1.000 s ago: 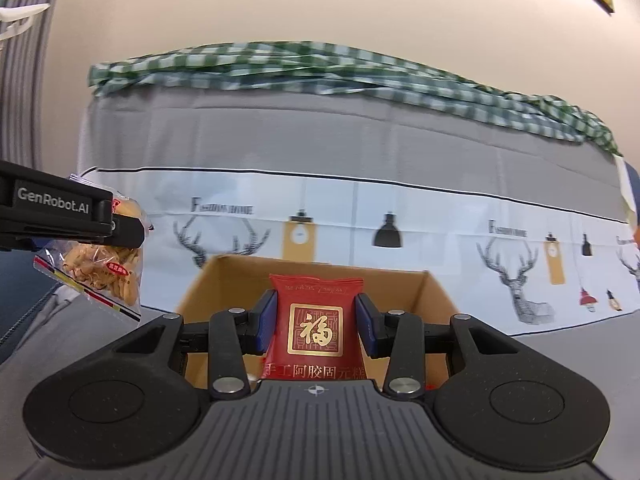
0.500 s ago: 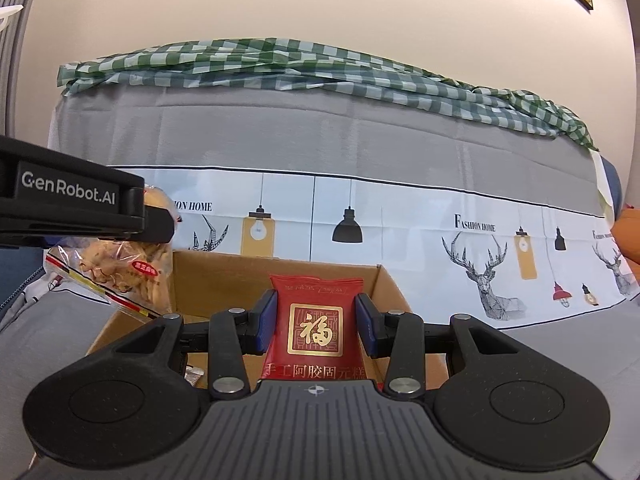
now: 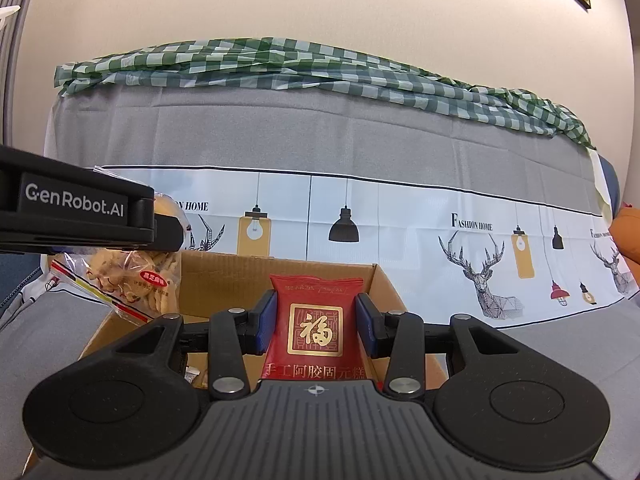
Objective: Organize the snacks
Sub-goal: 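Carry the red packet with the right gripper while the left gripper carries the cracker bag over the box, then open both grippers to drop the red packet and cracker bag into the box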
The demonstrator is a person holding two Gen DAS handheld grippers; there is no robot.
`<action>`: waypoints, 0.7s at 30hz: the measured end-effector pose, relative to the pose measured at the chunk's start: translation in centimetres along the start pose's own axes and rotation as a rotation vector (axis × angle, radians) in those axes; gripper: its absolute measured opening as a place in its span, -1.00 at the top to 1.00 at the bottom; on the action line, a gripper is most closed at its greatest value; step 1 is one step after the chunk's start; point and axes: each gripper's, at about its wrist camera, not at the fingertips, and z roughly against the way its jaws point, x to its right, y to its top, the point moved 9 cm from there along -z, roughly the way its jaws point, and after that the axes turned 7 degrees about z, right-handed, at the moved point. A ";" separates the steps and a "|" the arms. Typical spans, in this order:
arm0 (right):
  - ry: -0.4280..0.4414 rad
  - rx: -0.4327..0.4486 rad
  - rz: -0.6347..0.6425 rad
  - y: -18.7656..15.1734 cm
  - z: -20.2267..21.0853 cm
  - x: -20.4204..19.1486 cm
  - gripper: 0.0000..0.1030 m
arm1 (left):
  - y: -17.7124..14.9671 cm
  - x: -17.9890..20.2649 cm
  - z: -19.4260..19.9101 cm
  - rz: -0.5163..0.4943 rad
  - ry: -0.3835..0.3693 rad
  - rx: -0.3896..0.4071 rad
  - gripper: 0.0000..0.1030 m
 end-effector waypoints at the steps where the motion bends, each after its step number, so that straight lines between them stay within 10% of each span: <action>1: 0.000 0.000 0.000 0.0 0.0 0.0 0.16 | 0.0 0.0 0.0 0.001 0.000 0.000 -0.10; 21: 0.001 0.003 0.003 0.0 0.1 0.0 0.16 | -0.2 0.2 0.0 -0.003 -0.003 -0.004 -0.10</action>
